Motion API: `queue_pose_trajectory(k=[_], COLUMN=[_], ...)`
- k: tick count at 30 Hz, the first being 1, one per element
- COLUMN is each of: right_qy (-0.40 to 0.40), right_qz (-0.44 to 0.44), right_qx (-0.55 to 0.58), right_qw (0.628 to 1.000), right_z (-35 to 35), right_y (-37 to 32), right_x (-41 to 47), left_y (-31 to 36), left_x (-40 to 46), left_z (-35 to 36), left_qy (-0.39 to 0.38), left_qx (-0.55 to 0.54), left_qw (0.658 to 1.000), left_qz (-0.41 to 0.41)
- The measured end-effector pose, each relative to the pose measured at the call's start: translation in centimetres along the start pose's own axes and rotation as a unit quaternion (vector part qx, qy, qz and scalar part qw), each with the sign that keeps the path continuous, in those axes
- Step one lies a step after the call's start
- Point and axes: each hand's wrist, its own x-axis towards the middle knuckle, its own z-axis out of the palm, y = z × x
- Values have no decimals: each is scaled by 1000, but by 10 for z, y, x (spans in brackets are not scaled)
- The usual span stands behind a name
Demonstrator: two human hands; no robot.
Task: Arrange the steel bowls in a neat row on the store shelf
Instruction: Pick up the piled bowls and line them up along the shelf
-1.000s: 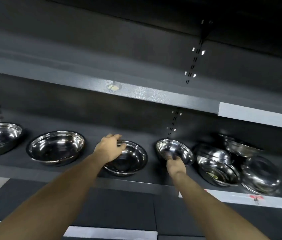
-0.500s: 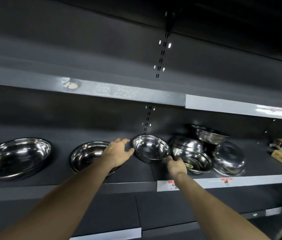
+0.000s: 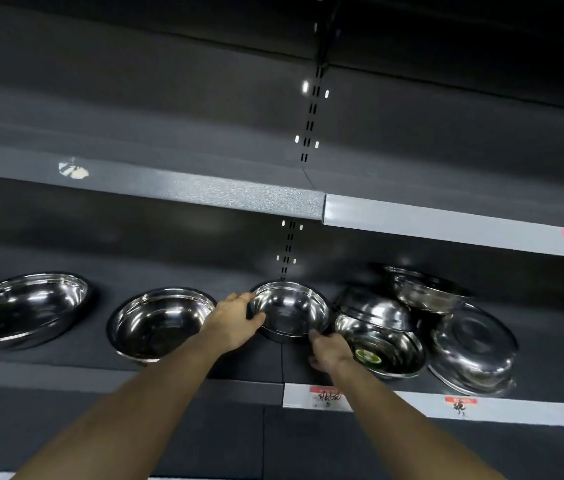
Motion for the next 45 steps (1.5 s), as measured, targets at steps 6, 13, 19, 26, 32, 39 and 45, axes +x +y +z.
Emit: queue_pose_trajectory(k=[6,13,19,26,32,39,45], right_qy=[-53,-67,-72,-61,-29,-34,-33], right_qz=[21,23,47,46,38,42,30], right_qx=[37,37,89,119,116,129,102], right_qw=[998,997,992,990,992,990,994], right_z=[-3,3,3,15,22,15,3], right_y=[-2,4,1,-2,-2,-8,-9], right_x=[7,21,28,38,44,42,31], left_y=[8,6,6,4,-2,-2,-4], left_x=[-5,0,16,30,38,43,39], left_z=[18,25,26,27,31,35,33], left_qy=[6,-7,-12,-18,-45,-59,-62], left_qx=[-1,4,-10,-23,-12,-39,-38], left_qw=[999,999,999,999,999,997,997], left_qz=[-39,-48,-46,-30,-29,-13,-11])
